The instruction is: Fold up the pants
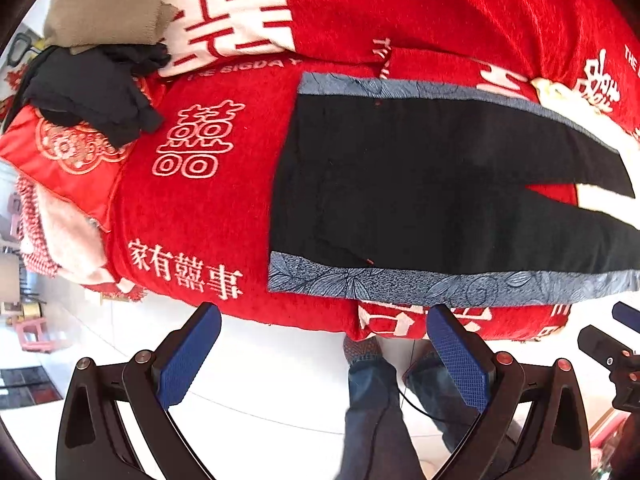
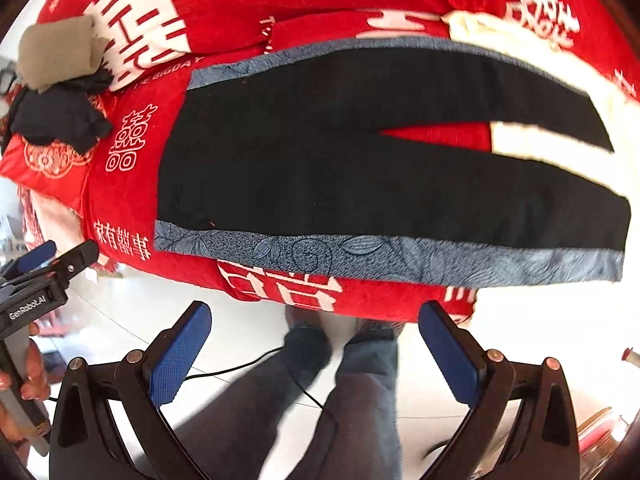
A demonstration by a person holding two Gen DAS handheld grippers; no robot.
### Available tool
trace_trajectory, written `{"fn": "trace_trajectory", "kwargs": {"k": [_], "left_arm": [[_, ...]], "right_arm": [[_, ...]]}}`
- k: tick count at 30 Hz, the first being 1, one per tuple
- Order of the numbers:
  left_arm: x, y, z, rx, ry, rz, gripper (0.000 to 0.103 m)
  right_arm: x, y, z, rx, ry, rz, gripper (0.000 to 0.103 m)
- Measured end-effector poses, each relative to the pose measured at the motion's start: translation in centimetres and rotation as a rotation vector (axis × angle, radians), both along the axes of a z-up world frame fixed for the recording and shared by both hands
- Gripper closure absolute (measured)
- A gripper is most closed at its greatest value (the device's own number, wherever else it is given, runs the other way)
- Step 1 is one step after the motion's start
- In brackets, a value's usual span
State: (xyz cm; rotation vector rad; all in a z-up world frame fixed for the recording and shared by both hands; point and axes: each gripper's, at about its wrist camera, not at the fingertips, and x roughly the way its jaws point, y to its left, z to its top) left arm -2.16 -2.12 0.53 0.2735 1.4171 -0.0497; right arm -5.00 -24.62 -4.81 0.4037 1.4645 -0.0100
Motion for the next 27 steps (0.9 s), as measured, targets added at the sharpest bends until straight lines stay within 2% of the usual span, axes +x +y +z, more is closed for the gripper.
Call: {"fn": "trace_trajectory", "kwargs": {"k": [5,9,11,13,16,19,21,22,23,24,27], "left_arm": [[1.1,0.6,-4.5,-0.003,0.048,-0.040,0.000],[1.6,1.6,-8.1,-0.031,0.089,-0.018,0.000],[1.7,2.4,-9.6,-0.070,0.098,0.015,0.000],[1.9,3.6,-10.7,-0.132,0.091,0.070,0.000],[1.9,5.3,-12.3,-0.234,0.079,0.130,0.000],[1.5,7.2,-14.4,-0.393,0.101,0.187,0.000],[1.1,8.4,-15.8,-0.481,0.106,0.213,0.001],[1.0,8.7,-16.3,-0.502,0.111,0.218,0.009],[0.8,8.9,-16.8,-0.522,0.121,0.220,0.011],[0.6,9.2,-17.3,-0.541,0.133,0.227,0.011],[0.1,9.7,-18.1,-0.588,0.138,0.249,0.011]], "right_arm": [[-0.1,0.9,-3.1,0.031,0.002,-0.073,0.000],[0.2,1.7,-5.7,0.025,0.010,-0.107,0.000],[0.2,2.0,-6.9,0.065,-0.003,-0.136,0.000],[0.3,2.3,-8.1,0.129,-0.023,-0.156,0.000],[0.5,3.1,-10.9,0.291,-0.054,-0.173,0.000],[0.5,4.5,-14.7,0.495,-0.053,-0.210,0.000],[0.4,5.4,-17.1,0.541,-0.039,-0.226,0.004],[0.4,5.9,-18.2,0.560,-0.033,-0.235,0.012],[0.3,6.2,-19.1,0.577,-0.030,-0.242,0.028],[0.4,6.5,-19.9,0.594,-0.026,-0.251,0.031],[0.9,6.9,-21.6,0.648,-0.064,-0.296,0.031]]}}
